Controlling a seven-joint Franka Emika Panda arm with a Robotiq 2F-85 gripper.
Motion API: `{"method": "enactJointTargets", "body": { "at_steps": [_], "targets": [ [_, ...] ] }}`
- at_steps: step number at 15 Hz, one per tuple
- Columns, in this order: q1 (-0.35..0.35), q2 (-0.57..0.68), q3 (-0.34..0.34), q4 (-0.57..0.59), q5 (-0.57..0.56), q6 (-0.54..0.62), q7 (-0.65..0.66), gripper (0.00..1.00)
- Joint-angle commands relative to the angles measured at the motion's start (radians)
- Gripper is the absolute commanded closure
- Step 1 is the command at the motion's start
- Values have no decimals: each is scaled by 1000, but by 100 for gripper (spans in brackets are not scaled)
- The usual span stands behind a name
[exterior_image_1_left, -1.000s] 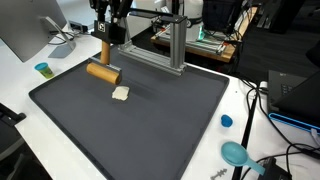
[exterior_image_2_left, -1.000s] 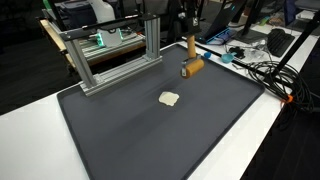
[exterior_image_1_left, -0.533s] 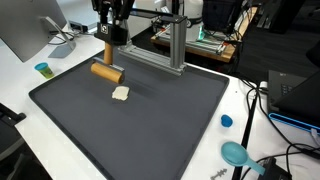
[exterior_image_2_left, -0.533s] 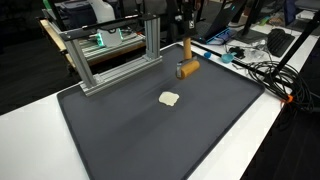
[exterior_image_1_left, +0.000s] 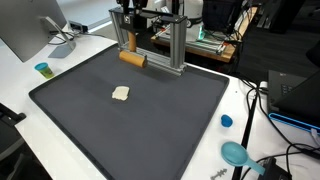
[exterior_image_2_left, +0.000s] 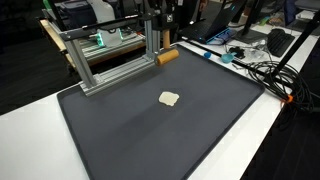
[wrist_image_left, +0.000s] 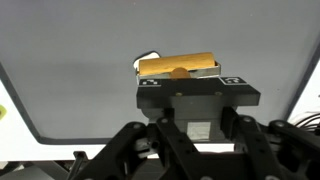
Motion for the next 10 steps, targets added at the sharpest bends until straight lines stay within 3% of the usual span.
{"method": "enactJointTargets", "body": {
  "at_steps": [1,2,10],
  "targets": [
    [1,-12,-2,-18,24,-3,0,53],
    [1,-18,-2,-31,35,-1,0,78],
    [-18,-159,2,-66,-24,-240,21,78]
  ]
}}
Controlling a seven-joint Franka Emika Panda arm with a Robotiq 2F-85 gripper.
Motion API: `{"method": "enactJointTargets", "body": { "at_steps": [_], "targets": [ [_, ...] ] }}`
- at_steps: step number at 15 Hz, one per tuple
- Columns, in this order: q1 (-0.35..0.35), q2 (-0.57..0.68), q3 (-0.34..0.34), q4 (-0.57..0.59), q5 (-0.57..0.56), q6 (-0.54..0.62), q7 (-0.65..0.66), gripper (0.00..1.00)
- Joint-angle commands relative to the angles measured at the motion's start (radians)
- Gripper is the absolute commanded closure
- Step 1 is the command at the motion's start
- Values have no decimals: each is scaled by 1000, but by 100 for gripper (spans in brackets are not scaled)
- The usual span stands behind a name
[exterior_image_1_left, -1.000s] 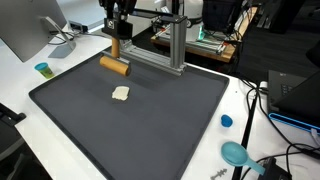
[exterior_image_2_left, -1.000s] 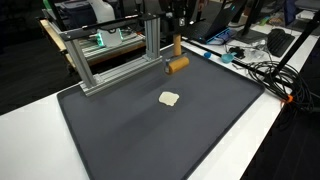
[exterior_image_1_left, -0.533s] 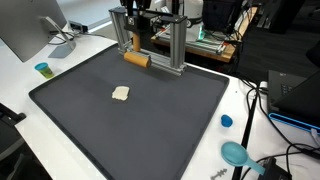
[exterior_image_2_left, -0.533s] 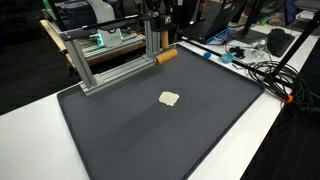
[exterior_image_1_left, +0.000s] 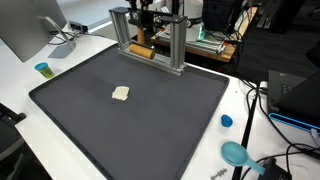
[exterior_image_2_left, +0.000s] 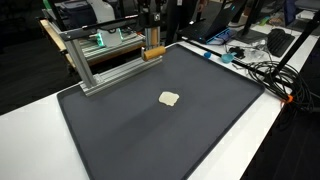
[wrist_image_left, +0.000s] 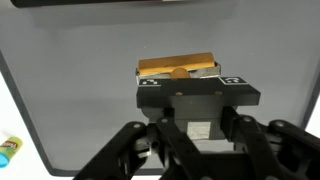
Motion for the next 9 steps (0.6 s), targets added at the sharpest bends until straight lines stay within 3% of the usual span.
{"method": "enactJointTargets", "body": {
  "at_steps": [1,9],
  "targets": [
    [0,-93,4,-32,-12,-87,11,78],
    [-10,-201,14,-157,-57,-82,11,78]
  ]
}}
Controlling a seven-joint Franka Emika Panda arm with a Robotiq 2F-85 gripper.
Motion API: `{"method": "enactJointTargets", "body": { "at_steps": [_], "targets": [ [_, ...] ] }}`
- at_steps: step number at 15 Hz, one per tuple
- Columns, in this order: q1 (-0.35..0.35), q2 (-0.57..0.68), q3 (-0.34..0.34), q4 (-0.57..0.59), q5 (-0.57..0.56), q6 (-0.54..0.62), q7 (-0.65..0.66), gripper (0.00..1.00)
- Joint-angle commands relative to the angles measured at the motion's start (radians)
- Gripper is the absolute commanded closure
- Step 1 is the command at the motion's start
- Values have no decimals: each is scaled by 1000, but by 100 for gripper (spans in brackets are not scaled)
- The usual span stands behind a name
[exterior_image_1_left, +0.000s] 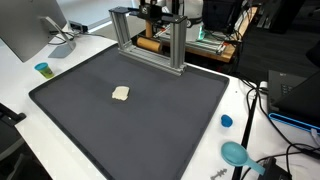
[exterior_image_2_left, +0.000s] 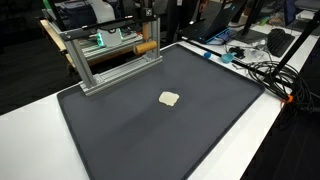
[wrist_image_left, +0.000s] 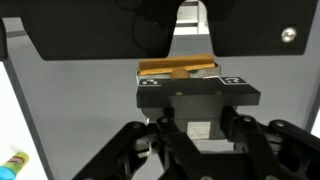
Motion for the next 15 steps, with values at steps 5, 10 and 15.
{"method": "enactJointTargets", "body": {
  "at_steps": [5,10,15],
  "targets": [
    [3,-152,-2,-129,-1,17,3,78],
    [7,-206,-4,-148,28,5,10,78],
    [17,-232,-11,-158,57,-19,-4,78]
  ]
}}
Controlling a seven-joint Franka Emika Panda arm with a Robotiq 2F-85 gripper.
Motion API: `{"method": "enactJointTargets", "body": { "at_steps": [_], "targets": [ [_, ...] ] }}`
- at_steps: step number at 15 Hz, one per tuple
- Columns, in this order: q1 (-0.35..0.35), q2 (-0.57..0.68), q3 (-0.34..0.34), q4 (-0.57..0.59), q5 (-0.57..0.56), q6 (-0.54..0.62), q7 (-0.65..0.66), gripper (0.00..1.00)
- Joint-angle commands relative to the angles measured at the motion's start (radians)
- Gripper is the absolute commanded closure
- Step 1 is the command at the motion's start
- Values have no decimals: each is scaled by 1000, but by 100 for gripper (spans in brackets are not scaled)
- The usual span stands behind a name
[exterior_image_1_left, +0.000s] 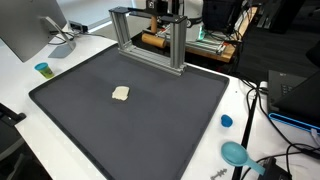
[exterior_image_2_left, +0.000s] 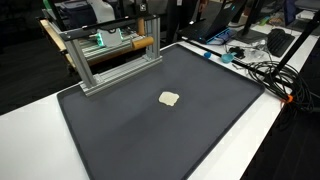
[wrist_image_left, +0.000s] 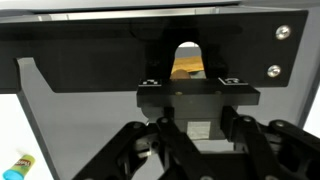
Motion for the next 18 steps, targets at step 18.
{"method": "enactJointTargets", "body": {
  "at_steps": [18],
  "targets": [
    [18,-103,-16,-77,61,-73,-17,78]
  ]
}}
